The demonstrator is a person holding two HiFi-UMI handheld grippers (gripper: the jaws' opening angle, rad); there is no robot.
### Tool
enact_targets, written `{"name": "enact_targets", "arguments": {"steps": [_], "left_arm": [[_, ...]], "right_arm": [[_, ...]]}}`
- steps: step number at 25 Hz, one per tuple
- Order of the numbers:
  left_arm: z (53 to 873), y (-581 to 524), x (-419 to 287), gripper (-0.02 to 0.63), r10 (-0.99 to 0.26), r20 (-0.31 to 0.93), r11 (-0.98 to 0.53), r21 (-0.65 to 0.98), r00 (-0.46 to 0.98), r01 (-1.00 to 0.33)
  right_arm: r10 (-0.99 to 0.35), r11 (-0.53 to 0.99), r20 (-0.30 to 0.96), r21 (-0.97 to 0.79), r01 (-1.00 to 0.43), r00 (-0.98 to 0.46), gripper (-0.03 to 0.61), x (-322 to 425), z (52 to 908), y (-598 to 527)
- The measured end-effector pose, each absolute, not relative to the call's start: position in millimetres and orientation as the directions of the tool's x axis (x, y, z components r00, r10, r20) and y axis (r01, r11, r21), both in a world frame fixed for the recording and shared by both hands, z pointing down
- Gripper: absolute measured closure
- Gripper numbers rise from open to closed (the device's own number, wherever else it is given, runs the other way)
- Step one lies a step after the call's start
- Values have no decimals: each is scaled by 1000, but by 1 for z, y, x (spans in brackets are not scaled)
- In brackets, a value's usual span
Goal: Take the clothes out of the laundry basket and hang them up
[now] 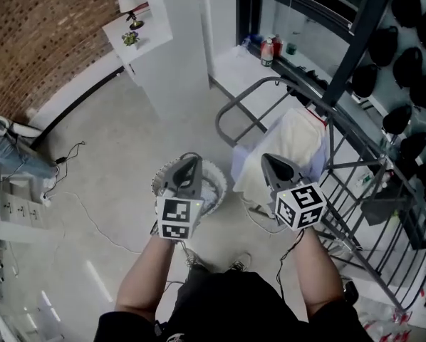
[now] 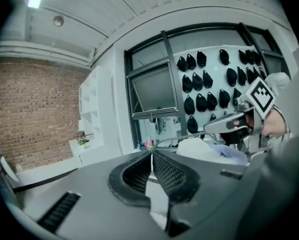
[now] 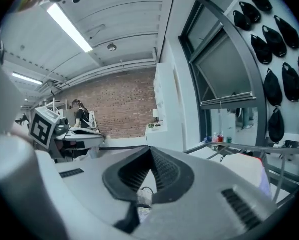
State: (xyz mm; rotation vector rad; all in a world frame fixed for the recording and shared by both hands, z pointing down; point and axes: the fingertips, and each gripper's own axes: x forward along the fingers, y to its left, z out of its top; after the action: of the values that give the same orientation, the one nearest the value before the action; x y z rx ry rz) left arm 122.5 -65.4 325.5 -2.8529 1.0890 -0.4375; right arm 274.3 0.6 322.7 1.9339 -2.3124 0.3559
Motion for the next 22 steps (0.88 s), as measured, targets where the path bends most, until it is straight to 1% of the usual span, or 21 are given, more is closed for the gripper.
{"name": "enact_targets", "arguments": {"steps": [4, 12, 22], "left_arm": [[324, -93, 58, 603, -708, 237, -702, -136, 665, -699], [334, -130, -48, 603, -748, 238, -656, -118, 620, -746], [362, -178, -137, 603, -753, 263, -642, -92, 604, -761]], "right_arm": [[-941, 212, 242, -121, -970, -235, 574, 220, 324, -33], [-919, 280, 253, -123, -952, -303, 574, 117, 329, -85], [-897, 297, 296, -143, -944, -327, 574, 28, 361, -138]]}}
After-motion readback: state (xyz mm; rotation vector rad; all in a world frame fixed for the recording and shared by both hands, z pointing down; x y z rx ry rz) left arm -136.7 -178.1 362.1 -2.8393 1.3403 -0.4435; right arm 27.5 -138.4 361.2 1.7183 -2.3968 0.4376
